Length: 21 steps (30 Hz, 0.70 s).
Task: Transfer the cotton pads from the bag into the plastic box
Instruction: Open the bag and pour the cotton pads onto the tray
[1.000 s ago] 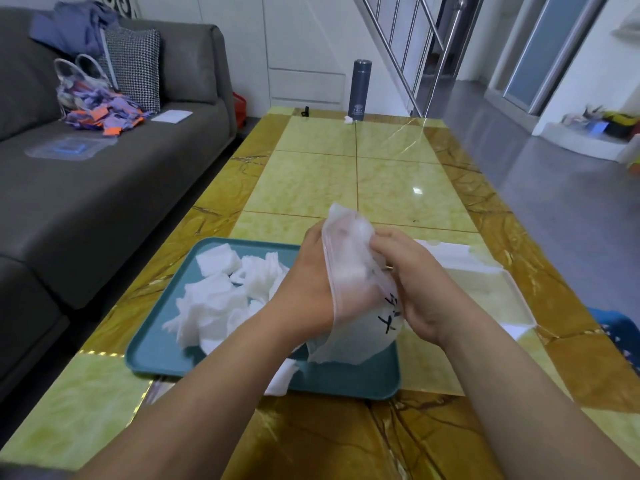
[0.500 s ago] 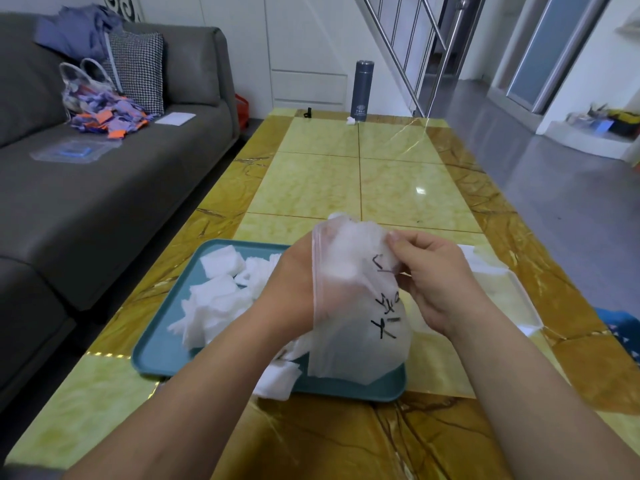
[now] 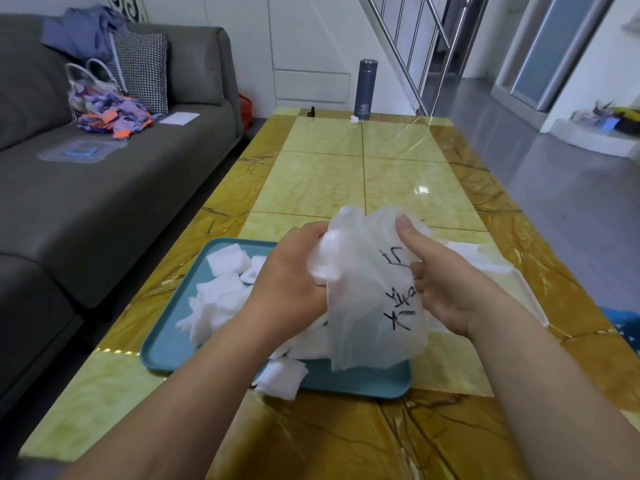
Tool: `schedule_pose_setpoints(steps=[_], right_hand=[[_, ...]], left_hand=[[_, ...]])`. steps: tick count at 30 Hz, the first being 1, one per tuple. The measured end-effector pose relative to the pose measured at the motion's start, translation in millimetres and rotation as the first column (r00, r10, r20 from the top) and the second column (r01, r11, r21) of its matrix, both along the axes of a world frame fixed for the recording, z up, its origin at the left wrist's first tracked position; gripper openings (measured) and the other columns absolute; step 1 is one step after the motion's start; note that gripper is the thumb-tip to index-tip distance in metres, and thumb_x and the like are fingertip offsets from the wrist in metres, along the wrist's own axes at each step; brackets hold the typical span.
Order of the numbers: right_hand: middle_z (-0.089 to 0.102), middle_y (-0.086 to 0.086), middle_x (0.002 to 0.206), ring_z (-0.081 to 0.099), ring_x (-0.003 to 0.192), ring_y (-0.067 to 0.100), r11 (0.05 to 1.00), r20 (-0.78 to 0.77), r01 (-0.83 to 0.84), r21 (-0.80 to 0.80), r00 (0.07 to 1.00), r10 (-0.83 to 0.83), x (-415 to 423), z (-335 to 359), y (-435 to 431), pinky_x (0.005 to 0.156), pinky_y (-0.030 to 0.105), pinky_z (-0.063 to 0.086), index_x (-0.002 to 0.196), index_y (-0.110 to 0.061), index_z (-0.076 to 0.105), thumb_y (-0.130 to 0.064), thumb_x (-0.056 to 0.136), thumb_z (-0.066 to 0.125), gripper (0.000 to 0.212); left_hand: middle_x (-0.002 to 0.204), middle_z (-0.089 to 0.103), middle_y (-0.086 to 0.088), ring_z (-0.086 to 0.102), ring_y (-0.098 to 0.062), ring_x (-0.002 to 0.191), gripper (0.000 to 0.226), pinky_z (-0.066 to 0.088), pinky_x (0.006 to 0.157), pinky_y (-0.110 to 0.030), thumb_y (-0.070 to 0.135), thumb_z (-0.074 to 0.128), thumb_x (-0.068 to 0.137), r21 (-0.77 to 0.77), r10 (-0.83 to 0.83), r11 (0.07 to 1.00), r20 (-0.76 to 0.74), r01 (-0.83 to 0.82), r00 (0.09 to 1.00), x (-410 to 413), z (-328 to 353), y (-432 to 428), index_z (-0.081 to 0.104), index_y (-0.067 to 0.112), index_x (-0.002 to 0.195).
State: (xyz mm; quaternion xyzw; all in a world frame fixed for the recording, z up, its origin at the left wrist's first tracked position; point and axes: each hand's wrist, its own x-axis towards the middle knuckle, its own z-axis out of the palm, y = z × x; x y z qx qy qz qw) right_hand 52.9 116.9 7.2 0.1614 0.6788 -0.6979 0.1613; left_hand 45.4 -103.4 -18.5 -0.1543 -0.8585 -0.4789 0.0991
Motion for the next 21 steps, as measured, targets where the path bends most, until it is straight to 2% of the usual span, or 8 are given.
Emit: schedule_pose_setpoints(steps=[3, 5, 7, 10, 14, 17, 19, 21], right_hand=[[0.081, 0.008, 0.11, 0.077, 0.105, 0.032, 0.996, -0.042, -0.023, 0.088, 0.999, 0.027, 7.2, 2.0, -7.6, 0.096, 0.048, 0.059, 0.119, -0.018, 0.077, -0.056, 0.089, 0.073, 0.049], [0.082, 0.01, 0.098, 0.08, 0.089, 0.03, 0.983, -0.126, 0.146, 0.109, 0.983, -0.132, 6.0, 4.5, -10.6, 0.078, 0.042, 0.064, 0.115, -0.012, 0.075, -0.033, 0.1, 0.068, 0.027], [0.082, 0.01, 0.094, 0.08, 0.078, 0.027, 0.938, -0.196, 0.342, 0.057, 0.925, -0.326, 1.8, 9.5, -4.5, 0.067, 0.039, 0.064, 0.106, -0.015, 0.072, -0.027, 0.102, 0.064, 0.015], [0.082, 0.004, 0.097, 0.08, 0.081, 0.02, 0.871, -0.274, 0.484, -0.085, 0.829, -0.487, -3.2, 22.0, 13.3, 0.075, 0.041, 0.065, 0.103, -0.019, 0.07, -0.025, 0.101, 0.064, 0.008], [0.08, 0.006, 0.113, 0.079, 0.102, 0.025, 0.876, -0.258, 0.384, -0.292, 0.85, -0.459, 1.7, 36.3, 24.8, 0.078, 0.041, 0.065, 0.126, -0.016, 0.07, -0.025, 0.101, 0.065, 0.027], [0.081, 0.006, 0.102, 0.079, 0.091, 0.022, 0.889, -0.287, 0.305, -0.341, 0.867, -0.407, 8.7, 48.6, 28.0, 0.077, 0.038, 0.063, 0.115, -0.013, 0.074, -0.017, 0.101, 0.06, 0.02], [0.08, 0.003, 0.089, 0.079, 0.081, 0.02, 0.89, -0.302, 0.27, -0.367, 0.87, -0.389, 12.7, 56.0, 31.4, 0.071, 0.034, 0.062, 0.103, -0.013, 0.074, -0.012, 0.101, 0.055, 0.019], [0.079, 0.002, 0.086, 0.078, 0.079, 0.021, 0.888, -0.32, 0.267, -0.375, 0.862, -0.394, 14.4, 63.3, 34.6, 0.069, 0.032, 0.062, 0.101, -0.013, 0.074, -0.009, 0.099, 0.053, 0.022]], left_hand=[[0.119, 0.058, 0.015, 0.059, -0.008, 0.107, 0.062, 0.053, 0.089, -0.031, 0.033, 0.083, 0.076, -0.035, -0.022, 0.999, 0.015, 0.022, 1.0, 2.3, -2.2, 5.5, 0.054, 0.047, 0.13], [0.116, 0.056, 0.015, 0.059, -0.01, 0.104, 0.061, 0.054, 0.089, -0.036, 0.03, 0.079, 0.078, -0.122, -0.046, 0.991, 0.056, 0.052, 0.997, 3.8, -3.9, 7.9, 0.051, 0.05, 0.129], [0.112, 0.054, 0.012, 0.058, -0.014, 0.102, 0.059, 0.054, 0.087, -0.038, 0.026, 0.073, 0.079, -0.243, -0.05, 0.968, 0.068, 0.065, 0.996, 4.5, -4.5, 7.6, 0.05, 0.05, 0.128], [0.115, 0.05, 0.01, 0.056, -0.019, 0.108, 0.063, 0.051, 0.086, -0.035, 0.031, 0.074, 0.079, -0.425, -0.033, 0.902, 0.1, 0.073, 0.994, 5.7, -2.2, 3.6, 0.046, 0.049, 0.133], [0.143, 0.04, 0.008, 0.042, -0.019, 0.133, 0.099, 0.045, 0.105, -0.038, 0.057, 0.082, 0.068, -0.564, -0.07, 0.804, 0.224, 0.188, 0.972, 12.1, 2.4, 1.8, 0.03, 0.05, 0.151], [0.17, 0.006, 0.013, 0.012, -0.024, 0.156, 0.122, 0.027, 0.124, -0.049, 0.074, 0.079, 0.061, -0.587, -0.103, 0.755, 0.334, 0.292, 0.937, 19.9, 12.5, 1.8, 0.008, 0.054, 0.157], [0.17, -0.011, 0.018, -0.001, -0.023, 0.159, 0.126, 0.02, 0.125, -0.051, 0.077, 0.078, 0.061, -0.547, -0.121, 0.767, 0.39, 0.335, 0.913, 23.9, 20.1, -0.1, 0.0, 0.055, 0.158], [0.169, -0.016, 0.021, -0.005, -0.021, 0.159, 0.121, 0.018, 0.126, -0.052, 0.075, 0.076, 0.067, -0.519, -0.147, 0.781, 0.388, 0.347, 0.91, 27.7, 25.6, -1.9, 0.0, 0.053, 0.159]])
